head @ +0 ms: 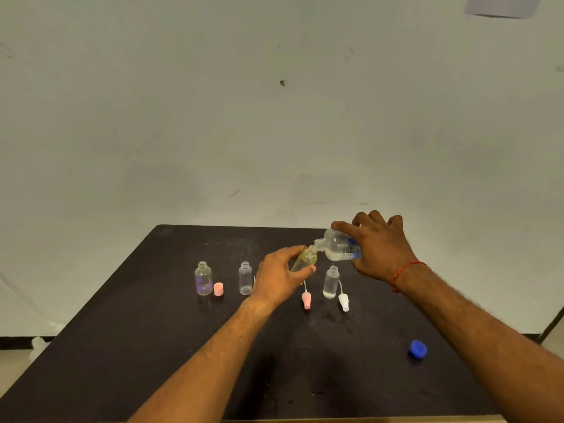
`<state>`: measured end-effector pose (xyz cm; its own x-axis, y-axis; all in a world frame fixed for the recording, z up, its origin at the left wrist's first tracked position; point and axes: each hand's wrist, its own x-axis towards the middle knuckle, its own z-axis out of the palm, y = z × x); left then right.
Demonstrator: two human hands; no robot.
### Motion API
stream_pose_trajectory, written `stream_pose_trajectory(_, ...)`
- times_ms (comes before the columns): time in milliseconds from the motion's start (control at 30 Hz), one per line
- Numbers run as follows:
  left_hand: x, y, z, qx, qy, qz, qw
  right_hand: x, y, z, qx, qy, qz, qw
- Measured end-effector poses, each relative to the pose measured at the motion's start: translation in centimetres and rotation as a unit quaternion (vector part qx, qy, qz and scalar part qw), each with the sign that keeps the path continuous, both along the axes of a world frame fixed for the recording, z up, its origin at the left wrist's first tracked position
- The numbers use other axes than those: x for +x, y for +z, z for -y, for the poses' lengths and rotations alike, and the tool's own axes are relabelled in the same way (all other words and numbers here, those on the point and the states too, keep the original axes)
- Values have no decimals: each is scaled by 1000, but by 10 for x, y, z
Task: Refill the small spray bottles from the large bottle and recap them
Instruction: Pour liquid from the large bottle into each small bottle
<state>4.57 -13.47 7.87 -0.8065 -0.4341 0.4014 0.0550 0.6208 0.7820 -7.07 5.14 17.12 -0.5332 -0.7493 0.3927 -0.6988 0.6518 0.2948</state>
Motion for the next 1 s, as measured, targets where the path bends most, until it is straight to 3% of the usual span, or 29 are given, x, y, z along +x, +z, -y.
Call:
stream_pose_trajectory(400,-3,-1,-1,6,-5,-9,1000,-1,-5,-3,-16,3,19,1000)
stream_pose_trajectory(733,-10,-13,11,-5,11,10,1000,6,-30,-15,-116,-16,147,982)
stream_pose_trajectory(1000,-19,-41,22,18,51,89,995,7,-56,-32,-192,-50,235,952)
